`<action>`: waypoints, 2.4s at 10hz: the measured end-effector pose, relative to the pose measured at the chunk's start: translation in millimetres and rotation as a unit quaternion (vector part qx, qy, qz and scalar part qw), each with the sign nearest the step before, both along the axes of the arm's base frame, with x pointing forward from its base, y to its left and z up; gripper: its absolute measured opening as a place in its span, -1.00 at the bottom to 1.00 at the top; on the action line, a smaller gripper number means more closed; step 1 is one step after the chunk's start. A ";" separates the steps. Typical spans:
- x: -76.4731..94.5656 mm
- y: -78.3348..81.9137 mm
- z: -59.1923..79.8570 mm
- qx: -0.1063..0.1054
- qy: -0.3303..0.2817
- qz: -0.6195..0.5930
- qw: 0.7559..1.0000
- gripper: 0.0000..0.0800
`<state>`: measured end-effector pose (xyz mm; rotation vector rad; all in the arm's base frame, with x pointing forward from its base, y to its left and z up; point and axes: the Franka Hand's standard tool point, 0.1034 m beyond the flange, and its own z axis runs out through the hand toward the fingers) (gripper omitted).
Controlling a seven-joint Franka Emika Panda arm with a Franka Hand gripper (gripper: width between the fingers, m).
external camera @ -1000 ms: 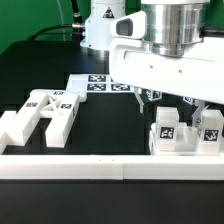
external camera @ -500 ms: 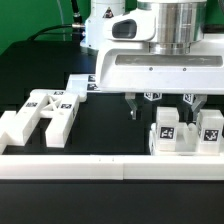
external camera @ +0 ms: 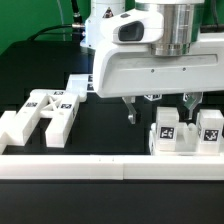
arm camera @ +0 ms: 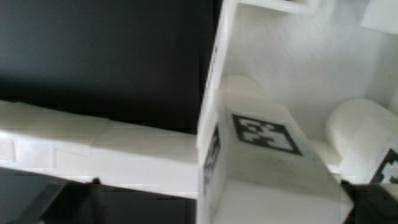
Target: Assemble chair
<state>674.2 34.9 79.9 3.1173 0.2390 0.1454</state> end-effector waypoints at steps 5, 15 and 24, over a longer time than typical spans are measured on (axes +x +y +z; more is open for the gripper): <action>0.2 0.1 0.2 0.003 0.000 -0.026 1.000 -0.26; -2.6 14.0 -0.9 0.044 -0.001 -0.486 0.873 -0.26; -2.9 14.6 -1.7 0.057 0.000 -0.613 0.788 -0.08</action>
Offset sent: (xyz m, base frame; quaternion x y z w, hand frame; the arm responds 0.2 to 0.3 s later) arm 0.0000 0.0000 0.0000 0.0000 0.0000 0.0650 0.9979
